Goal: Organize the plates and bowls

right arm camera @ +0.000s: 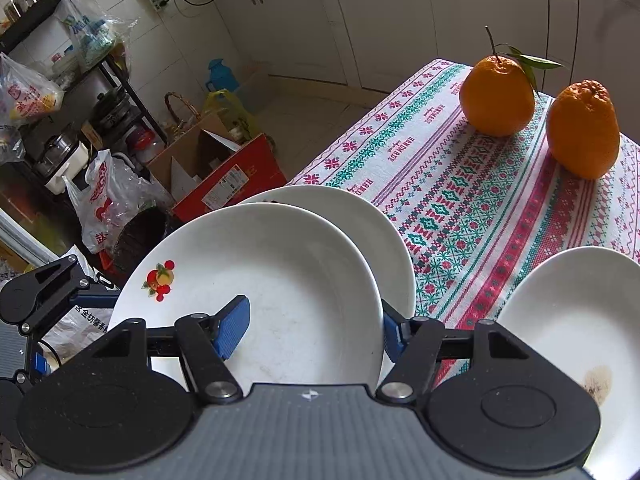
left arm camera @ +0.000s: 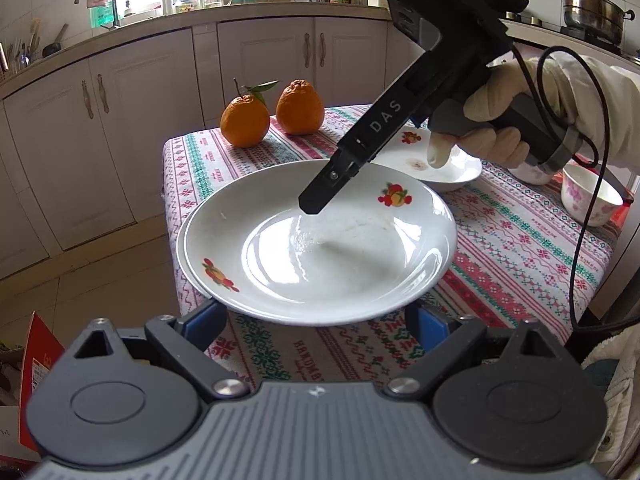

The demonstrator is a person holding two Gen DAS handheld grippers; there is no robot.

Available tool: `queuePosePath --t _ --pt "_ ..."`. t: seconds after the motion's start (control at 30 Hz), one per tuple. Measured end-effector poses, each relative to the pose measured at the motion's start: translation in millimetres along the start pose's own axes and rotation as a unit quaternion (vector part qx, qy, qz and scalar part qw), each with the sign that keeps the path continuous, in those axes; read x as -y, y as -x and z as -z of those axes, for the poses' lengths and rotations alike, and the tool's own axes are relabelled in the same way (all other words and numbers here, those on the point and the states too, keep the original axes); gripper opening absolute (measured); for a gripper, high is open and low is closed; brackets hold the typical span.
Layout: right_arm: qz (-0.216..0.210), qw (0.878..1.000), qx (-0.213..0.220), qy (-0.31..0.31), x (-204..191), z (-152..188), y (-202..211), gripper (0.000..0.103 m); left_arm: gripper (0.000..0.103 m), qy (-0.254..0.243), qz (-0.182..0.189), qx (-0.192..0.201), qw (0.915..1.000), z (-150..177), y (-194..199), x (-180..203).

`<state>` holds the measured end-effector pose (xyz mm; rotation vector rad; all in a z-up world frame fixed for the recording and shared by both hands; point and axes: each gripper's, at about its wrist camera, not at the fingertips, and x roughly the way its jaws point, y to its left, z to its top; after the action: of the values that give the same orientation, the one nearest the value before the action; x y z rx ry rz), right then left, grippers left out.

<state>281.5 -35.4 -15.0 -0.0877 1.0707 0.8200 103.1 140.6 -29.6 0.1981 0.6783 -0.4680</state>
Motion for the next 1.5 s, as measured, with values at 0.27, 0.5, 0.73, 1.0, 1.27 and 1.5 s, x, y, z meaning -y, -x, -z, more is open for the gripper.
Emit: queuePosePath --t 0.27,0.5,0.73,1.0,1.27,1.5 --pt "0.007 1.0 -0.004 -0.003 4.5 -4.3 -7.4 0.072 0.095 -0.003 0.004 -0.005 1.0 -1.9 -9.1 -10.2" --pt "0.01 1.0 -0.006 -0.003 6.6 -6.1 -9.0 0.072 0.096 0.003 0.013 -0.012 0.9998 -3.3 -15.9 -17.8" --pt "0.012 1.0 -0.004 -0.004 6.3 -6.3 -7.3 0.072 0.096 -0.002 0.013 -0.016 0.9998 -3.6 -19.7 -20.0" --pt "0.011 1.0 -0.002 -0.012 6.4 -3.0 -1.2 0.072 0.096 -0.007 0.013 -0.019 0.9997 -3.6 -24.2 -23.2" --pt "0.007 1.0 0.002 -0.022 7.4 2.0 5.1 0.072 0.096 -0.003 0.012 -0.019 0.9997 -3.1 -25.9 -24.2" --pt "0.008 1.0 0.005 -0.025 7.1 5.5 10.0 0.072 0.096 0.002 0.013 -0.017 0.9998 -2.9 -26.0 -25.5"
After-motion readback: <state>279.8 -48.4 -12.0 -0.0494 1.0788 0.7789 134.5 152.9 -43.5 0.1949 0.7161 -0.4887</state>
